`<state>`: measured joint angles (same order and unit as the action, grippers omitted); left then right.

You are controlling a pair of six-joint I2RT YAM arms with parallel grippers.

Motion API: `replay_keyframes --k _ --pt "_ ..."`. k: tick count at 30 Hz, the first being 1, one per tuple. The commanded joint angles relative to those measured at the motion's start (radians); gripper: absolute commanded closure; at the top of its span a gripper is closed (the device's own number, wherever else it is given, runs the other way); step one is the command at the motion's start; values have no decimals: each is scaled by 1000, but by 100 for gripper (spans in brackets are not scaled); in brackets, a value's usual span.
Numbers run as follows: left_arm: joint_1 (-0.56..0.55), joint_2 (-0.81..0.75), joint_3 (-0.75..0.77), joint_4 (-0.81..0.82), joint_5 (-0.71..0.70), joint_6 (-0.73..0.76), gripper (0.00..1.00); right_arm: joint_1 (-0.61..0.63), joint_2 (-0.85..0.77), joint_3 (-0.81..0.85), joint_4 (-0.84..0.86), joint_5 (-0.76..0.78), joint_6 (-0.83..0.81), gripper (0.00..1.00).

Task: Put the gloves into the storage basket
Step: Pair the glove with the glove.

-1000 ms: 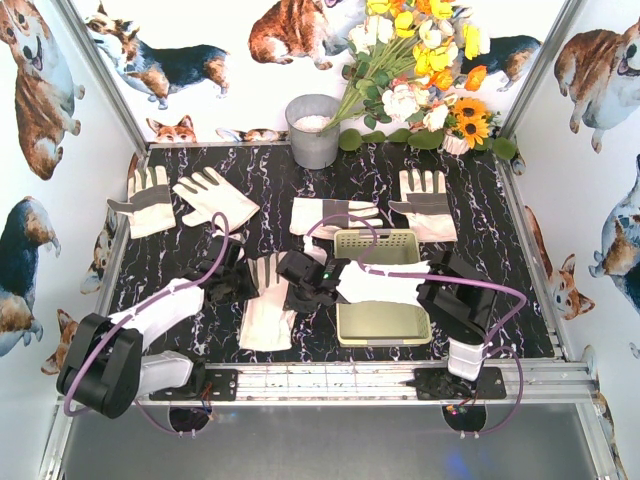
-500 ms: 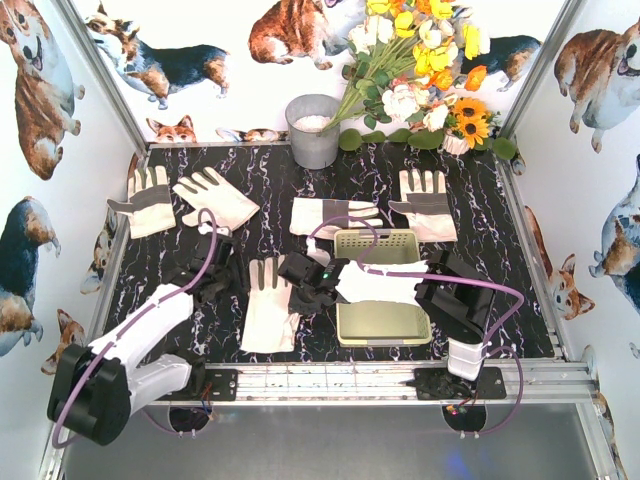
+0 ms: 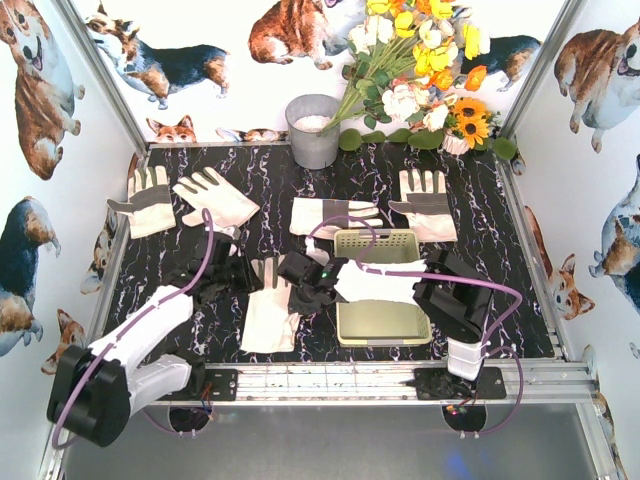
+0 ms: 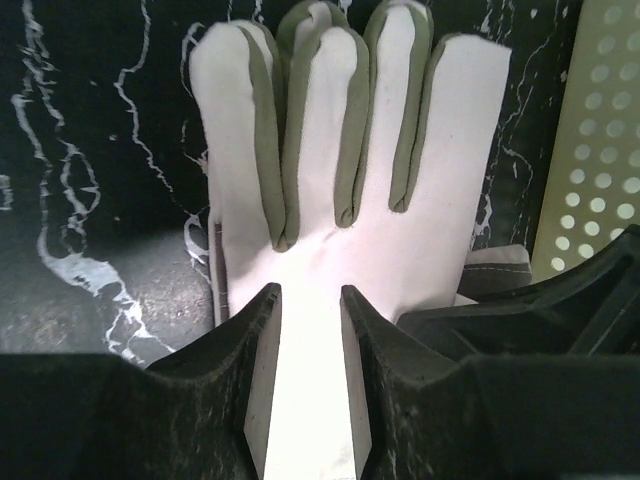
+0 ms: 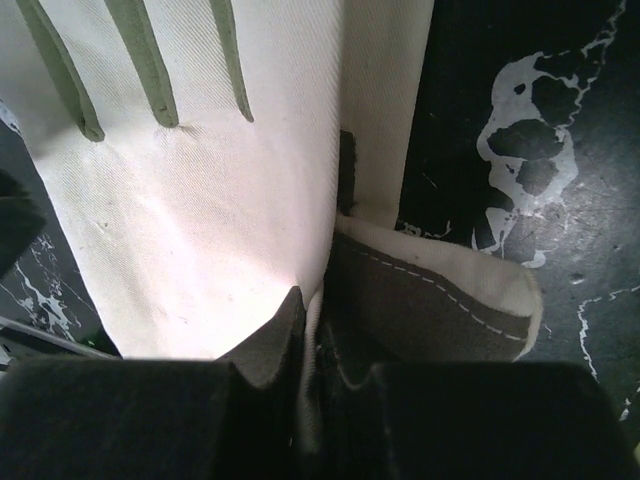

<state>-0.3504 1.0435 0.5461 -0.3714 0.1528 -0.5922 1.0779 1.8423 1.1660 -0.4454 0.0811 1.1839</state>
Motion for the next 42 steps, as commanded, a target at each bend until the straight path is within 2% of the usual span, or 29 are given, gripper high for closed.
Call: replay_keyframes --k 1,8,13,18,27,30,36,42 --pt "6 75 -36 110 78 -13 76 -1 24 52 -18 25 -28 100" --pt "7 209 -45 72 -22 17 79 -2 31 108 -61 19 -95 99" --pt "8 213 -76 75 -31 7 79 -2 1 126 -104 26 -154 74" --pt "8 186 -96 71 -42 -3 79 -5 -51 104 -137 54 -176 64" --pt "8 188 -98 69 -49 -17 79 -12 -88 90 -192 114 -188 65" --pt "8 183 -97 60 -53 -24 79 -15 -90 93 -213 135 -198 71" --pt "7 150 -102 46 -43 -44 79 -18 -56 130 -225 159 -248 87" --pt "7 107 -116 42 -40 -55 78 -29 -28 154 -219 162 -276 90"
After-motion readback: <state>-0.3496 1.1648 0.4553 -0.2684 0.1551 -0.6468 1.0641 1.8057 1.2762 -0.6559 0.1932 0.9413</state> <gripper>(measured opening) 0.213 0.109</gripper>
